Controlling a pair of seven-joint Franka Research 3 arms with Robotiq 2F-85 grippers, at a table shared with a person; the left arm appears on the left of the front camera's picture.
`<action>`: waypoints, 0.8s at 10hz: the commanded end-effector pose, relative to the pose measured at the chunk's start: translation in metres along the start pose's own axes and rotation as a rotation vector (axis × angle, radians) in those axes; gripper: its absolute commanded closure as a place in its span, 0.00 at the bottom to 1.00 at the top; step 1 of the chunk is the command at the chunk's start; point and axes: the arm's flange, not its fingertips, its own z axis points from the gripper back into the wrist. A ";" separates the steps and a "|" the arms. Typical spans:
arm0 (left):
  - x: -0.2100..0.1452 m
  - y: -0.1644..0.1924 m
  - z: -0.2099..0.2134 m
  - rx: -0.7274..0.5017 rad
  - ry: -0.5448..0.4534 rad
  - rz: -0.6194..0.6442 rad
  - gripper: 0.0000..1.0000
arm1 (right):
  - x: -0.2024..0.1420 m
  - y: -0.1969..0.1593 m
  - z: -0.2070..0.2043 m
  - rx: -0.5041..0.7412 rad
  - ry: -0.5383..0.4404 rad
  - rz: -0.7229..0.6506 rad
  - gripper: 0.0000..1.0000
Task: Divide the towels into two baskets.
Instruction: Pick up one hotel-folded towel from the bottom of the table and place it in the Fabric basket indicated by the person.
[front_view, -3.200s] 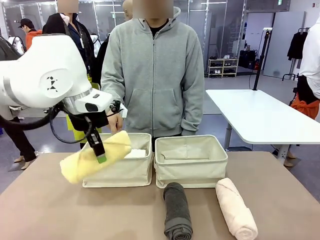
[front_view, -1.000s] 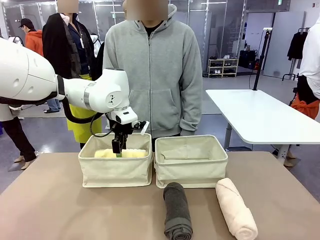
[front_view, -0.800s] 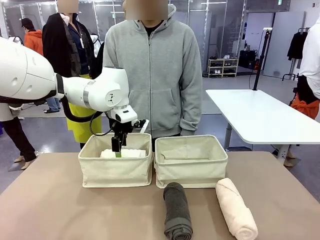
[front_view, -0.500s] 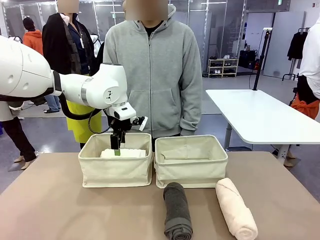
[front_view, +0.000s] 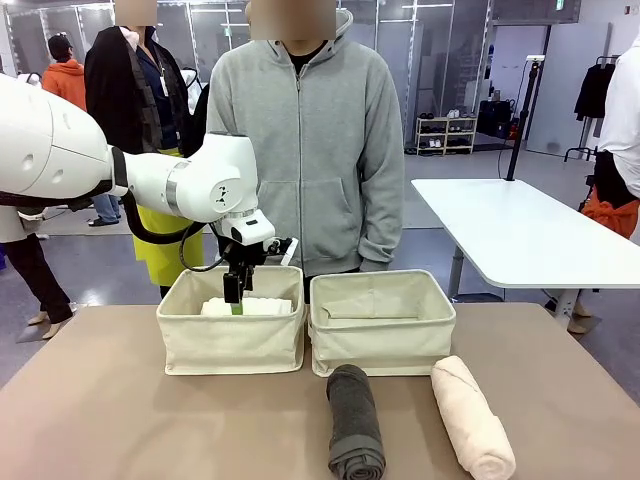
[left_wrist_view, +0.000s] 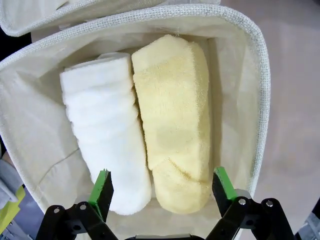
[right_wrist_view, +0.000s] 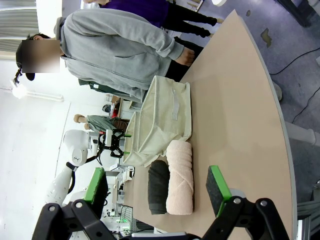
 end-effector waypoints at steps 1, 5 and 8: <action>-0.002 0.000 0.002 0.003 0.002 -0.005 0.00 | -0.001 0.004 0.001 0.013 -0.013 -0.004 0.00; 0.000 0.000 0.000 0.000 0.000 0.000 0.00 | -0.001 0.004 0.001 0.013 -0.013 -0.004 0.00; -0.036 -0.016 0.077 -0.118 -0.116 0.188 0.00 | -0.001 0.004 0.001 0.013 -0.013 -0.004 0.00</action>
